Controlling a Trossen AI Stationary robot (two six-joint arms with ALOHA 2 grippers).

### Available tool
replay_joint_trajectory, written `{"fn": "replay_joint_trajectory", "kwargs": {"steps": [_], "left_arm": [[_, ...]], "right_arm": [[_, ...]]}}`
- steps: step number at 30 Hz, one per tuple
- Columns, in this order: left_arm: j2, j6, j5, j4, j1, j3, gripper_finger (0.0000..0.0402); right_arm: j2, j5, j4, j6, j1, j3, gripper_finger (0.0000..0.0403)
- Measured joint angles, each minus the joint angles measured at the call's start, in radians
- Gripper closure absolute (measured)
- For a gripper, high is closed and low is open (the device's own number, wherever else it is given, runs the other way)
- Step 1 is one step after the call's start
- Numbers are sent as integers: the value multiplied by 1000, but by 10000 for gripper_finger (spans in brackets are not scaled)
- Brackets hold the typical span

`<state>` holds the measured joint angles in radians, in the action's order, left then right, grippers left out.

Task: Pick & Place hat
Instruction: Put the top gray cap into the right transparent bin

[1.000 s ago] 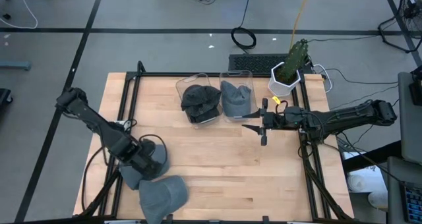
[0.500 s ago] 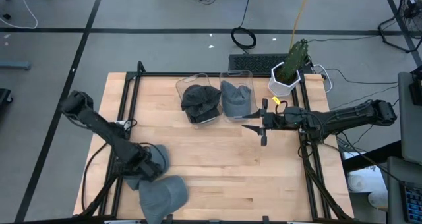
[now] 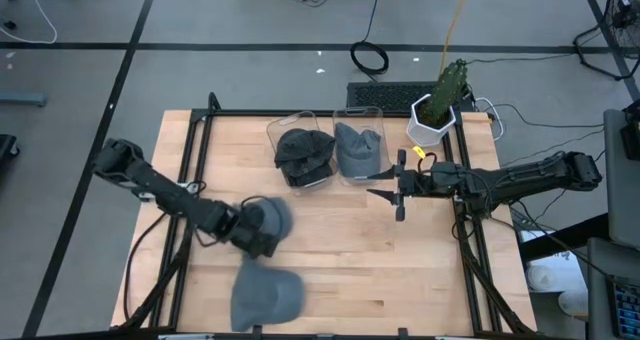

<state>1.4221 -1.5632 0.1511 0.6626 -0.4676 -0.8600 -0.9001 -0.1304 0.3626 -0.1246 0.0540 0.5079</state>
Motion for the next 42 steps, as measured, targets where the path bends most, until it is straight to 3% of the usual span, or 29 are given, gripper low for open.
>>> {"fn": "replay_joint_trajectory", "kwargs": {"steps": [6, 12, 15, 25, 30, 36, 42], "left_arm": [[-28, 409, 15, -186, 112, 0, 36], [-49, 995, 27, -592, 142, -1, 36], [-50, 1160, -1, -772, 132, -2, 36], [-46, 1171, -110, -814, 118, -2, 36], [-35, 1167, -109, -829, 110, -2, 36], [-17, 1064, -101, -779, 103, -1, 36], [-23, 949, -97, -624, 116, -19, 36]], "right_arm": [[0, 0, 0, -1, 0, 0, 264], [6, 3, -2, -7, 0, 0, 264], [17, 2, 5, 7, 0, 0, 264], [17, 1, -4, 7, 0, 0, 264], [17, 1, -2, 6, 0, 0, 264], [17, 1, -1, 5, 0, 0, 264], [17, 1, -1, 7, 0, 0, 264]]}}
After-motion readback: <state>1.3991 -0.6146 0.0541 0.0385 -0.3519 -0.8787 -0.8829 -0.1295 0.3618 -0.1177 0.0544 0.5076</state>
